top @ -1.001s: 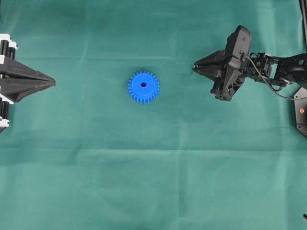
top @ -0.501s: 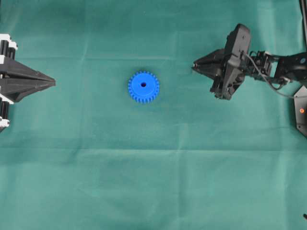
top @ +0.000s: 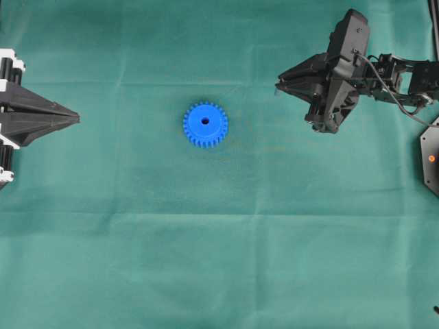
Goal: Insert the shaft placed at a random location into the center hole of the medium gear at another random location.
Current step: 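Carry the held shaft over the blue gear's center hole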
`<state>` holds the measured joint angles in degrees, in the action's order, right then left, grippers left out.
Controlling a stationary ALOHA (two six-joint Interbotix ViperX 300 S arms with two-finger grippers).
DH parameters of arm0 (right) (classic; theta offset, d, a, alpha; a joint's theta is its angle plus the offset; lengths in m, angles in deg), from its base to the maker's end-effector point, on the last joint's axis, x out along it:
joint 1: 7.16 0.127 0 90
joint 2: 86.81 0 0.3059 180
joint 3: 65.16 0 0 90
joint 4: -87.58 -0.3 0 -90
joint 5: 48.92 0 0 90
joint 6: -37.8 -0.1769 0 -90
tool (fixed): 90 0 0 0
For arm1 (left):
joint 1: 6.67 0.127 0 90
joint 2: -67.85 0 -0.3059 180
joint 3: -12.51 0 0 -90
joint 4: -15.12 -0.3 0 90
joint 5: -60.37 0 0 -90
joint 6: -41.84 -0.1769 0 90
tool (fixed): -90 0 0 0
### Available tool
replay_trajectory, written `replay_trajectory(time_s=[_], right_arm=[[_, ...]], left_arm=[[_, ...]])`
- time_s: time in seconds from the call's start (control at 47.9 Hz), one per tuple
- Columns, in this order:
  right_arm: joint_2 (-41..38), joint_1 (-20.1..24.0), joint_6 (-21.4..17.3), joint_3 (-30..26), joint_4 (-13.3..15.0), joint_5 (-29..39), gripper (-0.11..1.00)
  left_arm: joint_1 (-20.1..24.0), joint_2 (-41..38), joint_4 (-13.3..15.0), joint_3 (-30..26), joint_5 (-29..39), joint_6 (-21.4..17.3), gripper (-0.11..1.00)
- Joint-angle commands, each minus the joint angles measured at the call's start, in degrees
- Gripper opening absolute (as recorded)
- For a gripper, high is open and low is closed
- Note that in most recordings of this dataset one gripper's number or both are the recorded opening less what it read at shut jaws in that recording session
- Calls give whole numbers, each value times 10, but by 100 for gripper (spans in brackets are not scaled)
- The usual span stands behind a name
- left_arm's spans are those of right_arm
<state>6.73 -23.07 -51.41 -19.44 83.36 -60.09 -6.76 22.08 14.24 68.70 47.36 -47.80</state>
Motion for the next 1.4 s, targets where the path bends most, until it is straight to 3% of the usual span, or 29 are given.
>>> replay_trajectory(time_s=[0.0,0.355,0.751,0.981,1.377], right_arm=[[8,-2,-2,-12,0,0,13],[-18,18,-2,-37,0,-31,13],[-141,83,-2,-173,1,-37,13],[-187,97,-1,-224,2,-31,13],[-201,92,3,-223,4,-32,13]], left_arm=[[0,-4,-2,-12,-3,0,0],[0,-4,-2,-12,-3,0,0],[1,-4,-2,-12,-1,0,0],[0,-4,-2,-11,3,1,0],[0,-4,-2,-12,3,4,0]])
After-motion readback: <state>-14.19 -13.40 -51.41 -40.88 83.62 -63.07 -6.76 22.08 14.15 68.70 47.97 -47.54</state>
